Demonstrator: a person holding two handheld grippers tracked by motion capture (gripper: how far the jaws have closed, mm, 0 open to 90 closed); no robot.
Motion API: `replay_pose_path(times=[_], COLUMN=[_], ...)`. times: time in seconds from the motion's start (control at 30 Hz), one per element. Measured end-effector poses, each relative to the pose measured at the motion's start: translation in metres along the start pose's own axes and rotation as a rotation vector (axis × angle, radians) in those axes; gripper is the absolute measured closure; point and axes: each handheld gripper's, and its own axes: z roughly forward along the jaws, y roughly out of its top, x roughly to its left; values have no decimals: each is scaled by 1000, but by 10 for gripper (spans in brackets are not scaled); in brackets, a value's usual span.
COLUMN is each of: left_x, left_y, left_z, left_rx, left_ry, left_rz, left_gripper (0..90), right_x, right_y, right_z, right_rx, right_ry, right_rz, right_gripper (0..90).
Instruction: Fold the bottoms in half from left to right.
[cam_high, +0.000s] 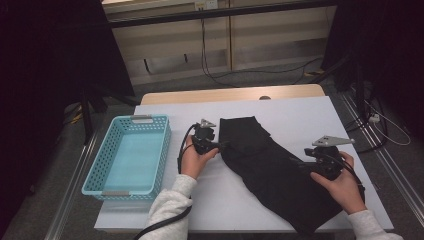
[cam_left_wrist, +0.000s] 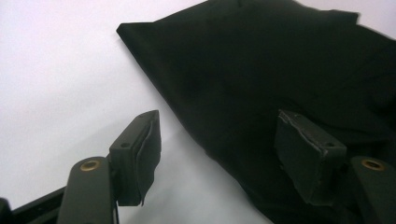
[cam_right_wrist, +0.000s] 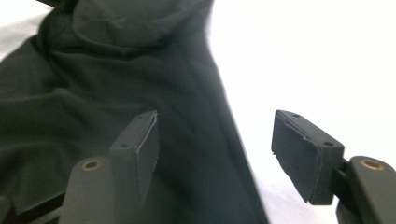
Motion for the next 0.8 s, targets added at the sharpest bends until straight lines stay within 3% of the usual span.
replay_pose_path(times=[0.13, 0.2, 0.27, 0.37, 0.43, 0.6, 0.8], left_x=[3, 4, 5, 8, 8, 15, 31], left_y=[0, 0, 2, 1, 2, -1, -7], left_z=[12, 15, 16, 18, 16, 7, -14], left_rx=[20, 4, -3, 1, 1, -7, -31], left_ry=[14, 6, 15, -17, -14, 13, 101], left_rz=[-17, -33, -51, -70, -71, -108, -141], left_gripper=[435, 480, 565, 737, 814, 839, 840], right_x=[-7, -10, -13, -15, -17, -19, -15], right_y=[-7, -11, -14, -17, -19, -23, -24], right_z=[-11, -15, -18, -22, -24, -26, -24], right_rx=[-5, -4, -1, 5, 5, 15, 37], right_ry=[-18, -31, -30, -41, -43, -48, -36], right_rz=[20, 29, 36, 42, 45, 57, 45], right_gripper=[320, 320, 320, 322, 326, 325, 329])
